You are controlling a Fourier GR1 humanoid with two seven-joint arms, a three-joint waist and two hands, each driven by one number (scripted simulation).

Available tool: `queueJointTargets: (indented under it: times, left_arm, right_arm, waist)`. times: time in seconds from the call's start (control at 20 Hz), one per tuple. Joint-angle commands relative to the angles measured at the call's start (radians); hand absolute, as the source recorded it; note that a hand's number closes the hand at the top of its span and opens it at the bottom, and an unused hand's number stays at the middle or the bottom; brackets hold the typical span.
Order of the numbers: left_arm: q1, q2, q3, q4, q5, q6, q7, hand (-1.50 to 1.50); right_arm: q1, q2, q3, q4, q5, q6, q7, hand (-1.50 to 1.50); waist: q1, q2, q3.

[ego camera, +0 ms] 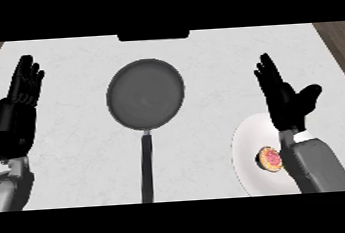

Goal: Pick the cupcake from the plate and place it in the pan

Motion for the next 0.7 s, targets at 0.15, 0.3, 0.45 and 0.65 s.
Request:
queueJointTargets:
  times: [0.15, 0.3, 0.45, 0.65]
  left_arm:
    - [0.037, -0.02, 0.036, 0.016, 0.078, -0.019, 0.102, 0.0]
    - [0.067, -0.064, 0.037, 0.068, 0.14, -0.039, 0.125, 0.0]
    - [0.084, -0.059, 0.041, 0.048, 0.145, -0.036, 0.153, 0.0]
    - [0.09, -0.081, 0.03, 0.025, 0.142, -0.027, 0.154, 0.0]
  right_arm:
    - [0.009, -0.133, -0.112, -0.191, -0.201, 0.304, -0.096, 1.5]
    - [0.124, -0.334, -0.109, -0.158, -0.036, 0.355, -0.121, 1.5]
    - [0.287, -0.379, -0.217, -0.256, -0.011, 0.35, -0.325, 1.5]
    - [0.53, -0.465, -0.308, -0.292, 0.008, 0.416, -0.437, -1.5]
  waist:
    - [-0.005, 0.0, 0.02]
    - [-0.036, 0.005, 0.017]
    - [-0.06, -0.006, 0.02]
    - [-0.045, -0.003, 0.019]
